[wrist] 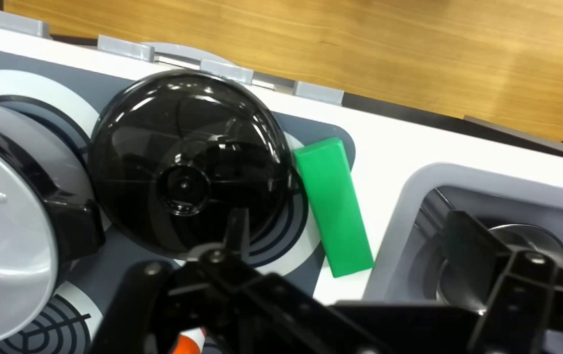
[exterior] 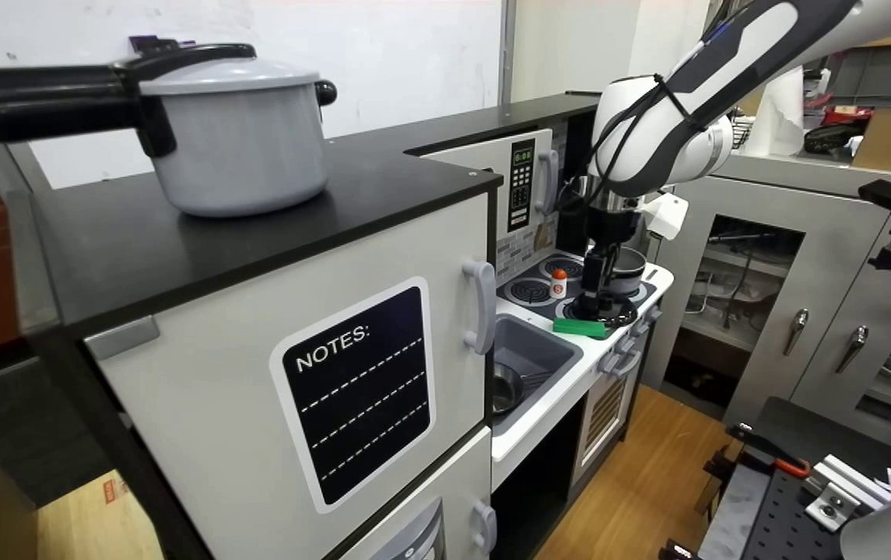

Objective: Pick up and put down the green block then put the salt cellar inside the pot and the green block in the sink

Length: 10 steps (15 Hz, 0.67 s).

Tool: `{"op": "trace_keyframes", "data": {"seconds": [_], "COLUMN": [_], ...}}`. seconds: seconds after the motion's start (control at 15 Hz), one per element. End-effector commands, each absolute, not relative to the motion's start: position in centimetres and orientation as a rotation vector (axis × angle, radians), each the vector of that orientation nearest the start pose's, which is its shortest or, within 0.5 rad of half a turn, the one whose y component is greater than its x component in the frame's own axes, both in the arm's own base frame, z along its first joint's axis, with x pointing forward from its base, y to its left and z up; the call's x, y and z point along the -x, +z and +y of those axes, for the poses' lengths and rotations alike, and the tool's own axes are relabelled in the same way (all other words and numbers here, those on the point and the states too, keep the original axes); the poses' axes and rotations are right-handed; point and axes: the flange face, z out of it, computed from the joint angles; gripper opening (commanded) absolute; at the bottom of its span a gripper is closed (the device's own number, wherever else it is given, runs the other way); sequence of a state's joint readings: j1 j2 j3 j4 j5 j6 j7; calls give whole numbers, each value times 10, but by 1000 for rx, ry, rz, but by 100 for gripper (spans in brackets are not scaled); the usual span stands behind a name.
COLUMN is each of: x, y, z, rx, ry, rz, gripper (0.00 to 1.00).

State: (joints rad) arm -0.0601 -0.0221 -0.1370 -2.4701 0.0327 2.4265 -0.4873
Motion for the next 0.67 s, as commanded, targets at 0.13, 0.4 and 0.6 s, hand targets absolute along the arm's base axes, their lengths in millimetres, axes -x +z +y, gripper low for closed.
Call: {"op": "trace_keyframes", "data": {"seconds": [0.13, 0.4, 0.6], "x": [-455, -463, -474], "y": [312, 327, 320], "z": [-91, -92, -99], "rx": [3078, 3122, 3149], "ry": [-30, -244, -363], "rz": [-401, -487, -524], "gripper": [100, 100, 100]}}
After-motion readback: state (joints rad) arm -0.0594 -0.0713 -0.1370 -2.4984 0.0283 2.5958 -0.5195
